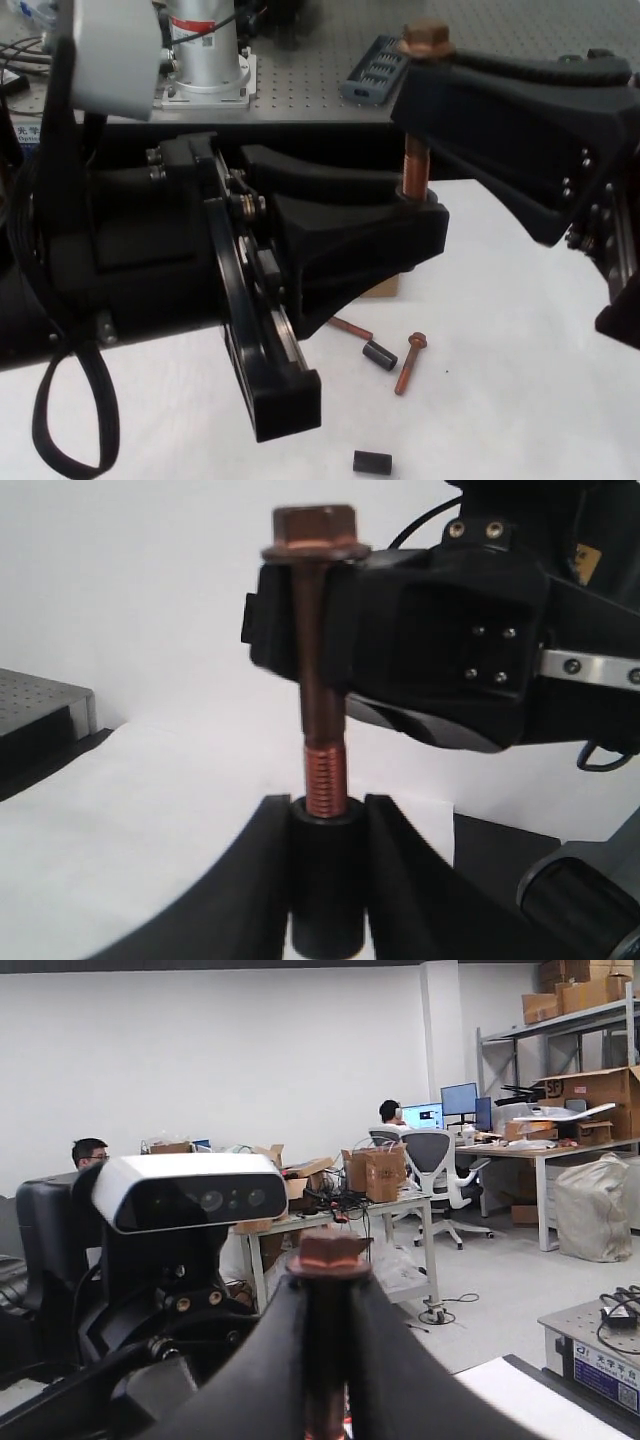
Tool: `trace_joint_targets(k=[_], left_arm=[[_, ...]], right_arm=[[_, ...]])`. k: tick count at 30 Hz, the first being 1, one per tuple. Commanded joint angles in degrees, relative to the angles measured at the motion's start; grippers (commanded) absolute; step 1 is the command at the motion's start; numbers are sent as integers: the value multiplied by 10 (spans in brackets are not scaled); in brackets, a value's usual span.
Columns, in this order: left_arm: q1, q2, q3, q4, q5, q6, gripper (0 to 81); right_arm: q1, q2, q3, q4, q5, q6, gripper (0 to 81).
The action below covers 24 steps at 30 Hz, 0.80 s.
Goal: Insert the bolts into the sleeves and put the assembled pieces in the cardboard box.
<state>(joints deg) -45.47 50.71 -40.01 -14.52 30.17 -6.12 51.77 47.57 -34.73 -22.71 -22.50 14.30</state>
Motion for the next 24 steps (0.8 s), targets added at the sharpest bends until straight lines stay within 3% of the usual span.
trace_joint_targets(k=[1, 9, 16, 24], left_arm=[[1, -6, -5, -36, -12, 4, 6], [1, -6, -5, -57, -14, 4, 6], [1, -6, -5, -70, -14, 4, 6], [1, -6, -5, -70, -14, 4, 6]], right_arm=[[-2, -5, -2, 6, -14, 2, 33], [-2, -5, -2, 77, -57, 2, 3], [-2, -5, -2, 108, -64, 0, 173], [-2, -5, -2, 108, -64, 0, 178]])
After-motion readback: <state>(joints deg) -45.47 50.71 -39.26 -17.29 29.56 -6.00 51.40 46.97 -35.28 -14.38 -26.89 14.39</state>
